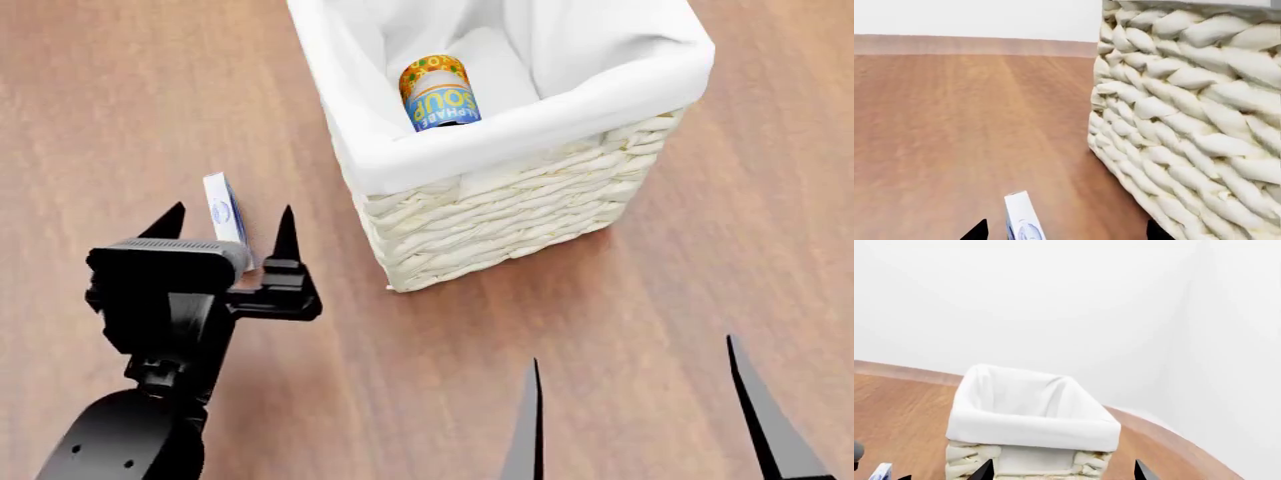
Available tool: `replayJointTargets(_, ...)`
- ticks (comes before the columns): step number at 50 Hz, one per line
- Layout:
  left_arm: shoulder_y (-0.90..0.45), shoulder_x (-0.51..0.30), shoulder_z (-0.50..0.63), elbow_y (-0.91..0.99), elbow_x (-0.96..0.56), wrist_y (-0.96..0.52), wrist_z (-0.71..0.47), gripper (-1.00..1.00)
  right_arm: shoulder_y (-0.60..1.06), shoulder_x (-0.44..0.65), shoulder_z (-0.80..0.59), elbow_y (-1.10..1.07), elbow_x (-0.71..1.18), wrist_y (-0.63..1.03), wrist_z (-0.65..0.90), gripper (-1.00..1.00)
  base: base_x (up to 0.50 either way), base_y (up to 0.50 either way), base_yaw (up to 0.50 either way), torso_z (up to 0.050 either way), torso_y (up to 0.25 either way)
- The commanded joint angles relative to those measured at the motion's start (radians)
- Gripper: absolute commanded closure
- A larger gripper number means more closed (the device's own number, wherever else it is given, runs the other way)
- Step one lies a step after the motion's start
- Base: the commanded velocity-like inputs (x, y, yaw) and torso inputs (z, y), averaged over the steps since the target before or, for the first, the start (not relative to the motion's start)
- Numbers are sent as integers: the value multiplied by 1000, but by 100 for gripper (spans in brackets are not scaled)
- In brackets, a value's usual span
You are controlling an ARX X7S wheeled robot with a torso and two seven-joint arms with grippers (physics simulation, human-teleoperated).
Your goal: Pick up the alphabet soup and the cream cheese box, and put them in the basket.
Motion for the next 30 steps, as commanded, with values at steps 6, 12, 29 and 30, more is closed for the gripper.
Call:
replayJointTargets(6,-93,52,10,-272,21,113,-16,-100,-34,4,28,8,6,-9,-10,-100,0,0,0,0,0)
replayJointTargets(12,-105,56,17,-315,13,135,-19,-100,-49,-1,36,16,6,-13,-12,-100,0,0,0,0,0)
replayJointTargets(29,-150,75,50,-453,-21,185,-48,-100,-76,6,60,6,3,-8,-16,-100,0,0,0,0,0)
replayJointTargets(30,-154,76,60,-471,-23,197,-55,-100,-78,7,61,8,2,-10,-17,-100,0,0,0,0,0)
